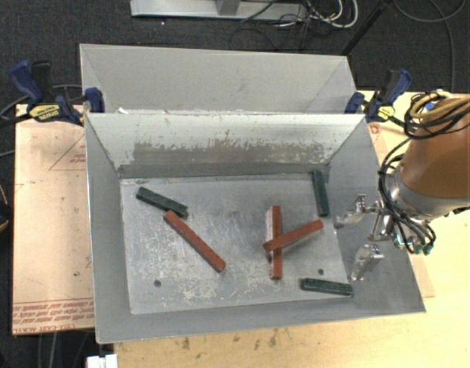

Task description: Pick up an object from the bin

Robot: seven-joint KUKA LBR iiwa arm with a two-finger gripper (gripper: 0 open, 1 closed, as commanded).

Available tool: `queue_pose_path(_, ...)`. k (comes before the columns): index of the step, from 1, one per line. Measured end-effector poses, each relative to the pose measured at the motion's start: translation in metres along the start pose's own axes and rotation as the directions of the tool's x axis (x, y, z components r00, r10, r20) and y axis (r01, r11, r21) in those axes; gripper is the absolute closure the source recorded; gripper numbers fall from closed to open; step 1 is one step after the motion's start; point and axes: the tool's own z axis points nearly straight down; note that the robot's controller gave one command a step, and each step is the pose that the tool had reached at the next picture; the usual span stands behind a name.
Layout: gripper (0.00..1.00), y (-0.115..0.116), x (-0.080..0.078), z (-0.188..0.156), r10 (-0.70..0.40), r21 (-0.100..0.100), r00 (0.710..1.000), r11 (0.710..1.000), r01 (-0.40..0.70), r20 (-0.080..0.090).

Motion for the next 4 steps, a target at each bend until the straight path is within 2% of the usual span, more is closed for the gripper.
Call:
queue_pose_path(1,0.00,0.000,-0.002,-0.004,-0.003,0.002,1.000,1.000,0.003,0.008)
queue_pose_path(2,1.00,-0.011,0.009,0.104,0.085,0.001,0.996,0.996,-0.085,0.008)
queue_pose_path(3,0.00,-0.011,0.002,0.101,0.086,0.003,0.996,0.996,-0.086,0.035)
queue_pose_path(4,0.00,-0.011,0.003,0.101,0.085,0.003,0.996,0.996,-0.085,0.034)
